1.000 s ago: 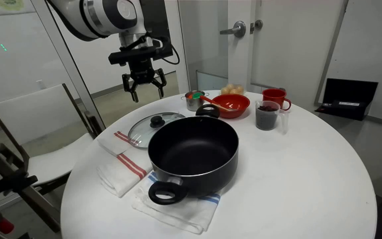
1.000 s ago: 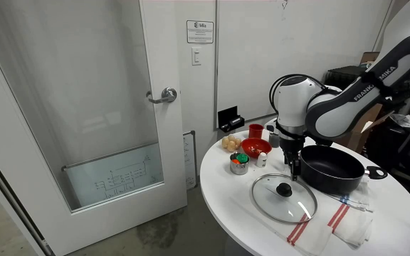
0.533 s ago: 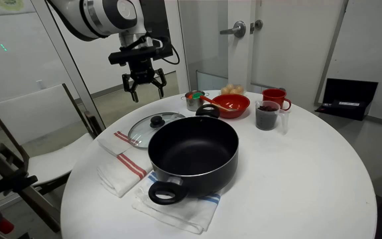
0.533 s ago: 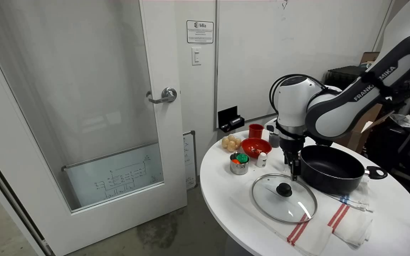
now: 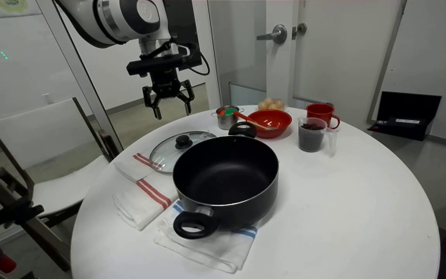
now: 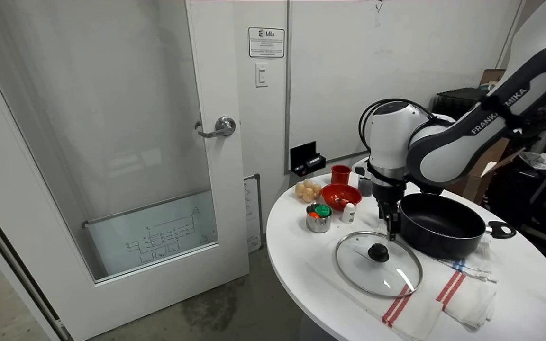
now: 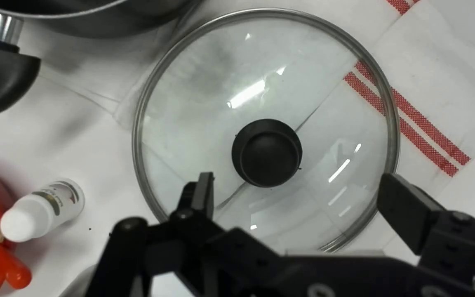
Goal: Put the lid on the pot
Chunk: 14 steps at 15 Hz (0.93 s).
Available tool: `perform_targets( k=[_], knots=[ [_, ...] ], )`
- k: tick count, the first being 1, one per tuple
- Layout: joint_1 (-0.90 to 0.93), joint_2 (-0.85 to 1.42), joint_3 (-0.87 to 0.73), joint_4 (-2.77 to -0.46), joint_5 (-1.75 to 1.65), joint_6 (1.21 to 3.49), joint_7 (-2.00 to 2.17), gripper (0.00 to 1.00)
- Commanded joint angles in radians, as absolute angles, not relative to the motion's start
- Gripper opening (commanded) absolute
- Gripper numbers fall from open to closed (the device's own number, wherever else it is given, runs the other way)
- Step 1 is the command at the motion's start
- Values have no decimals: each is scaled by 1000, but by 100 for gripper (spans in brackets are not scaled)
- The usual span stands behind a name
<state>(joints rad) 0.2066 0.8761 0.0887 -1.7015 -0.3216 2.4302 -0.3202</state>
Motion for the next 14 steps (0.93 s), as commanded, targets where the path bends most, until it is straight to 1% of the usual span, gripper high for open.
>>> perform_targets(
  k=[1, 14],
  knots=[
    [194, 902, 98, -1674, -321, 2431, -328, 100],
    [166, 1035, 108, -1584, -313, 2504, -348, 100]
  ],
)
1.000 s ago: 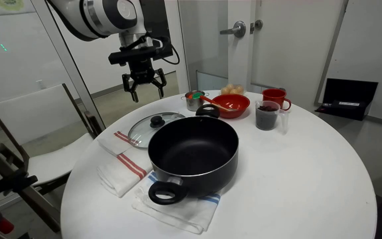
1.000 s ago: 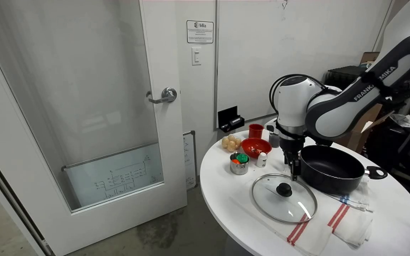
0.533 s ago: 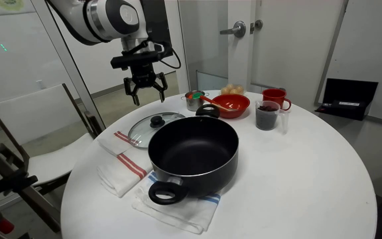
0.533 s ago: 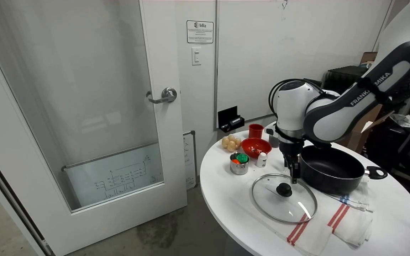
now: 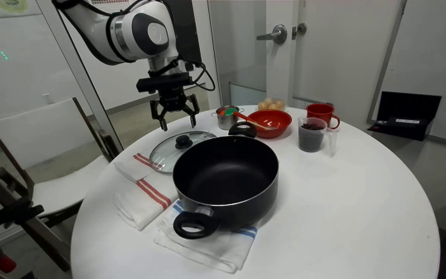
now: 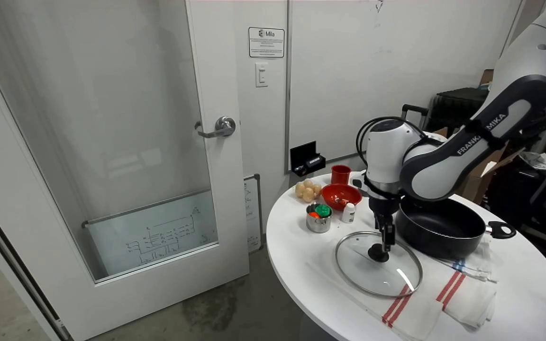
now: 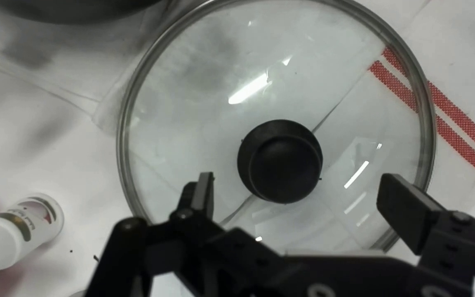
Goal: Put the lid on the pot
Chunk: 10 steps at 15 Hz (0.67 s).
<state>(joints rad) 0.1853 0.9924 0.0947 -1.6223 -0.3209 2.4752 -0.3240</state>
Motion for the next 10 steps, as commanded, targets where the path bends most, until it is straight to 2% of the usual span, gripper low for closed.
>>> perform_targets(
  k=[1, 10],
  knots=[
    [164, 1047, 107, -1578, -312, 2507, -348, 100],
    [154, 1116, 113, -1525, -317, 2551, -377, 100]
  ],
)
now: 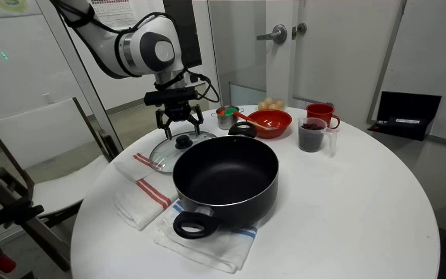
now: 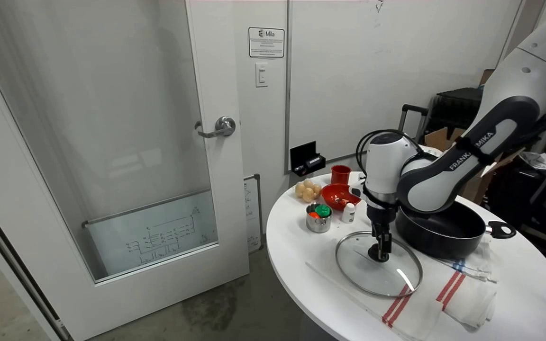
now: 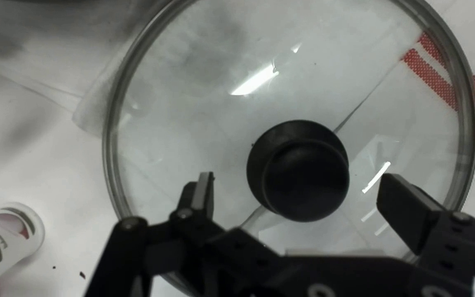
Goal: Put the lid on the pot
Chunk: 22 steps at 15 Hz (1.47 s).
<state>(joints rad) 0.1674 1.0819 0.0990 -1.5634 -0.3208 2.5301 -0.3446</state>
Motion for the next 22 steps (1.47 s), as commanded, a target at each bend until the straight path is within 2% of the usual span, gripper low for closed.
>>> perform_targets(
  k=[1, 8, 10, 12, 16, 22],
  knots=[
    [154, 1121, 113, -1520, -316, 2551, -379, 100],
    [149, 1128, 113, -1515, -313, 2549, -378, 100],
    [148, 1127, 113, -1517, -313, 2549, -378, 74],
    [147, 1125, 114, -1520, -312, 2550, -377, 60],
    [147, 1119, 122, -1526, -310, 2552, -378, 28],
    [158, 1062, 127, -1586, -318, 2575, -368, 26]
  ],
)
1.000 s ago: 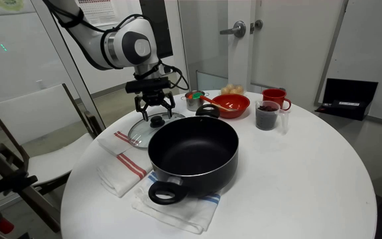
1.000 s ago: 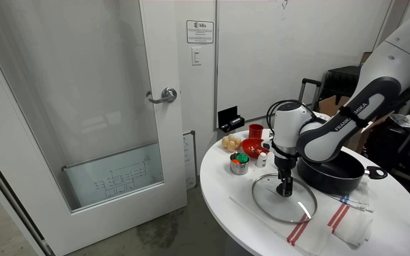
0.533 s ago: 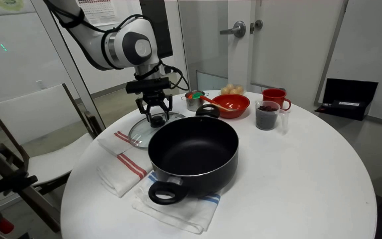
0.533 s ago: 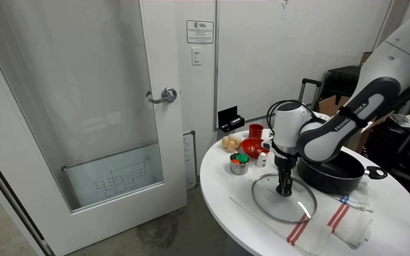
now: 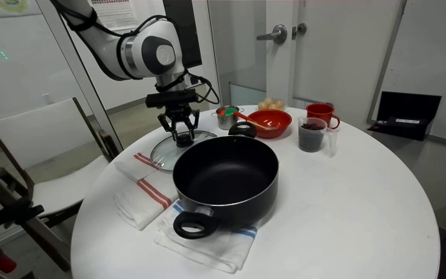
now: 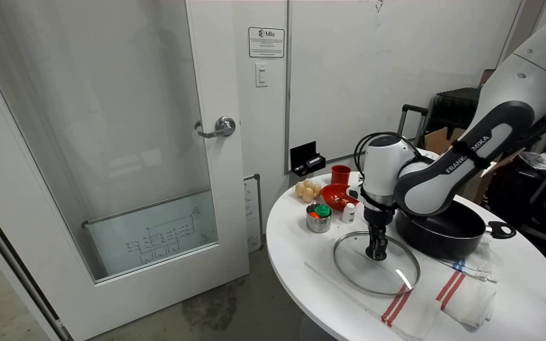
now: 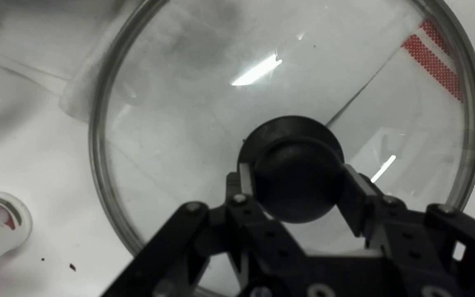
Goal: Put the lid on the pot
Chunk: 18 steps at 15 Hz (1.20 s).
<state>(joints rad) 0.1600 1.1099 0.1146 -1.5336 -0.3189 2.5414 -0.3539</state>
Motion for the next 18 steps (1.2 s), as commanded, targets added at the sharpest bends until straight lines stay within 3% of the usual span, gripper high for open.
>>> perform_targets(
  k=[1, 9, 18],
  knots=[
    [166, 1045, 126, -1603, -324, 2581, -364, 26],
    [226, 891, 121, -1721, -344, 2582, -349, 26],
    [130, 697, 100, -1915, -317, 2621, -335, 26]
  ],
)
